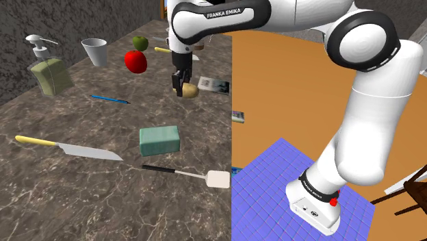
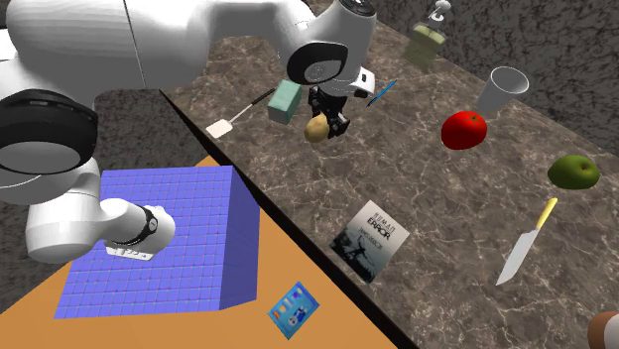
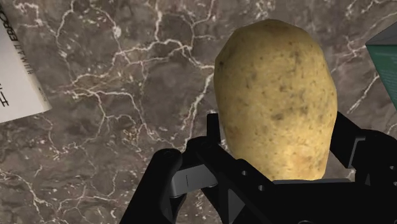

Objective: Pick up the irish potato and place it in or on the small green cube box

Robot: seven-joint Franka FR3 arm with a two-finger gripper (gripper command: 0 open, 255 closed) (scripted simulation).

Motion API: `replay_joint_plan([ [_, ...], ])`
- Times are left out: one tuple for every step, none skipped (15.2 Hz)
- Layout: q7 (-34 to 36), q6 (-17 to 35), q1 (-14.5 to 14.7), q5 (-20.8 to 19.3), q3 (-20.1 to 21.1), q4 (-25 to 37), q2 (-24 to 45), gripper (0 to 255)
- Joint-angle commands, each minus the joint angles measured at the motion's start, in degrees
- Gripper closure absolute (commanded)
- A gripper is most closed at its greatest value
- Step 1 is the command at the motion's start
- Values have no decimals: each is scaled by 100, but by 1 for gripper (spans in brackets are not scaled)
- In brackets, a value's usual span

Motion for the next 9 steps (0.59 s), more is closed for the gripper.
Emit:
replay_joint_plan([
  [2, -150, 0, 7, 3, 92, -56, 255],
  [2, -221, 0, 8, 4, 151, -68, 255],
  [3, -293, 0, 9, 5, 212, -80, 255],
  [3, -366, 1, 11, 6, 274, -90, 255],
  [4, -439, 2, 12, 7, 338, -99, 255],
  [5, -513, 2, 13, 7, 404, -107, 255],
  [6, -587, 3, 14, 8, 472, -113, 255],
  [7, -661, 4, 14, 9, 542, -118, 255],
  [8, -737, 5, 15, 9, 613, -122, 255],
])
